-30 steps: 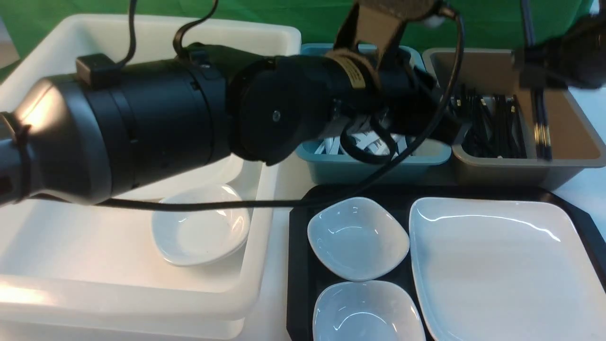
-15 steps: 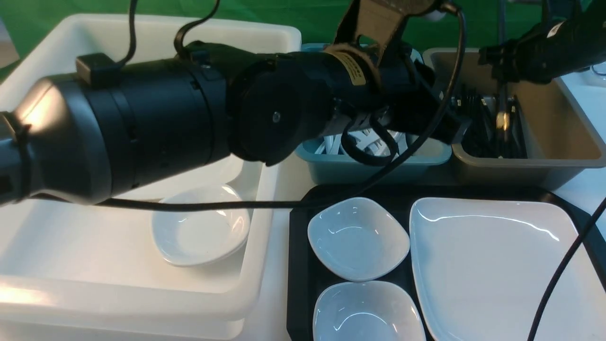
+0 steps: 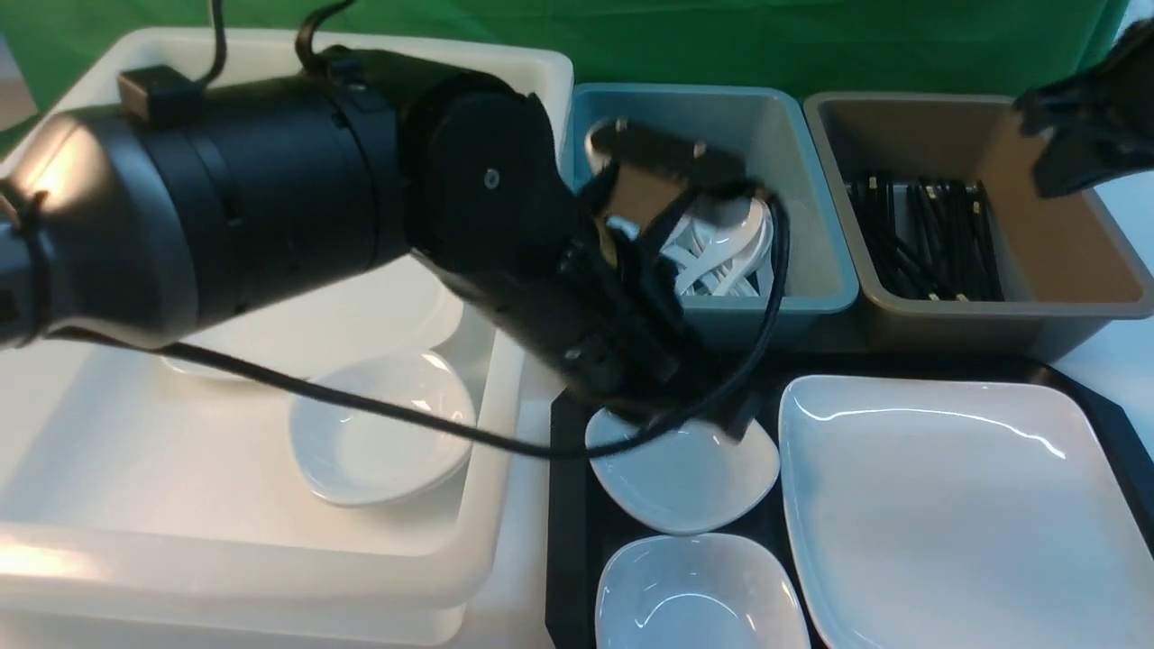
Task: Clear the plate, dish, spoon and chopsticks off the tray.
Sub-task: Use the left arm to grab a small plate from the dinner plate
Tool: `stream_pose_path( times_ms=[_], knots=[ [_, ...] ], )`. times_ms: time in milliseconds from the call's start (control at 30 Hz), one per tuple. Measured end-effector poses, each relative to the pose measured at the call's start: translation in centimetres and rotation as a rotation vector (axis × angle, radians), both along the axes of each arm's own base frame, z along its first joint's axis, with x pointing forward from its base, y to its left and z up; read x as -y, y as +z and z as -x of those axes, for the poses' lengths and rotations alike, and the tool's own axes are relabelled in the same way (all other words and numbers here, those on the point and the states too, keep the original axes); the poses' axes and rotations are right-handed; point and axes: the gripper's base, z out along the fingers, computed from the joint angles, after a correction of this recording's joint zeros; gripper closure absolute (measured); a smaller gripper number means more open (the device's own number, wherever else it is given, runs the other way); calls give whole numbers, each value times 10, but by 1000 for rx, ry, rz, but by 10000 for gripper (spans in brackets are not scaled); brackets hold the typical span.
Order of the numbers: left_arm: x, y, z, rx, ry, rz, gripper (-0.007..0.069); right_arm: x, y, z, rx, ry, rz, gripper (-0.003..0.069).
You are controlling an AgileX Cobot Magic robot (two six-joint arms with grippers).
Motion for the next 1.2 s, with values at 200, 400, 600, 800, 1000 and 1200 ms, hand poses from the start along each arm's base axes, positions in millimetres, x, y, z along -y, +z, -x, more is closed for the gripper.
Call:
stream_pose_path(
  times_ms=[200, 400, 600, 800, 1000, 1200],
  knots=[
    [2, -24, -1, -105, -17, -95, 603, -19, 18, 98, 88, 250, -157, 632],
    [6, -52, -6, -167, -57, -187, 603, -26, -5, 164, 111, 366, -230, 632],
    [9, -59, -14, -92, -134, -240, 557, -25, -25, 200, 128, 390, -222, 632],
    [22, -72, -5, -54, -232, -302, 418, -25, -26, 206, 157, 400, -213, 632],
    [38, -75, 13, -6, -306, -360, 298, -24, -25, 204, 174, 391, -211, 632],
    [38, -78, 6, 52, -279, -390, 272, -24, -24, 203, 190, 382, -211, 632]
  ],
)
